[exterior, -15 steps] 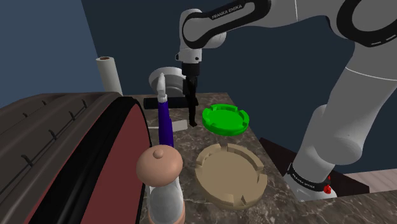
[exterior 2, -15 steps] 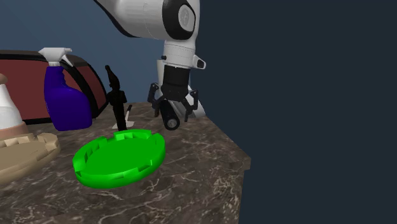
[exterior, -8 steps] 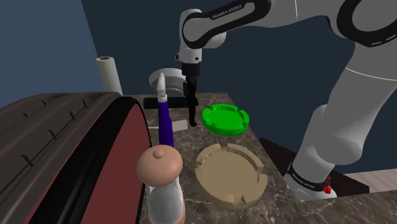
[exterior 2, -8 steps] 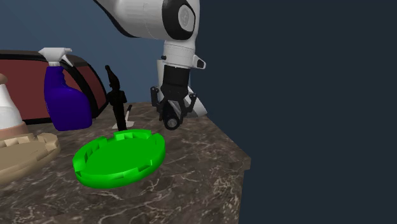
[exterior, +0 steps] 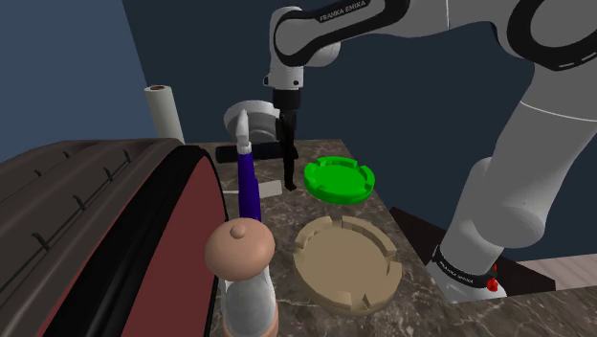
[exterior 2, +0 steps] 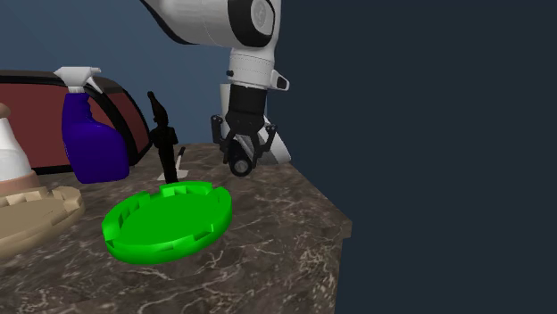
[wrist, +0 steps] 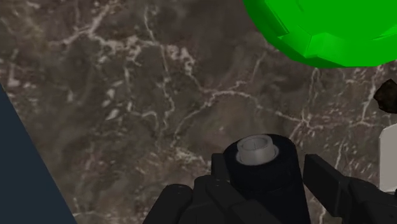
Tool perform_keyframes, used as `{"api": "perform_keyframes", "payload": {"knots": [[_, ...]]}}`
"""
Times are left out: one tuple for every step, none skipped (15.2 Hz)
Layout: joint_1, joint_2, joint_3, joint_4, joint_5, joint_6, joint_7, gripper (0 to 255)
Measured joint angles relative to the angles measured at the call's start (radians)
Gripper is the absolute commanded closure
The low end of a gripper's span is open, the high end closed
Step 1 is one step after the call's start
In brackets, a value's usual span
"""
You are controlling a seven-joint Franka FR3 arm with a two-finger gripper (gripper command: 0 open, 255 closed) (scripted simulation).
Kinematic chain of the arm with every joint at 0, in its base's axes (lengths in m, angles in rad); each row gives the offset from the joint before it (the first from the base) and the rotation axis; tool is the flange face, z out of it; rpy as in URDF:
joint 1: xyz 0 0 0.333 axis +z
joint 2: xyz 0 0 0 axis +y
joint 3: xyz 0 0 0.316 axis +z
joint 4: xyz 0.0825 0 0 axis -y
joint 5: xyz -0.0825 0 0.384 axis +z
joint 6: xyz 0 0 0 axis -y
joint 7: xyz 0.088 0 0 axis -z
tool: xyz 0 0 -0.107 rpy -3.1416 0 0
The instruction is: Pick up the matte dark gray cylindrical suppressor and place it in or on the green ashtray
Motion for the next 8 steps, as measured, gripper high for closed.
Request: {"api": "perform_keyframes", "payload": {"knots": [[0.000,-0.006,0.000,0.009,-0.001,-0.014,0.003,255],[0.001,-0.010,0.001,0.017,-0.001,-0.027,0.006,255],[0.001,-0.009,0.001,0.030,-0.001,-0.039,0.007,255],[0.000,-0.009,0.000,0.044,-0.002,-0.053,0.009,255],[0.001,-0.012,0.001,0.054,-0.002,-0.065,0.012,255],[0.001,-0.012,0.001,0.068,-0.002,-0.079,0.014,255],[0.000,-0.013,0.000,0.078,-0.003,-0.090,0.015,255],[0.001,-0.014,0.001,0.090,-0.003,-0.103,0.017,255]]}}
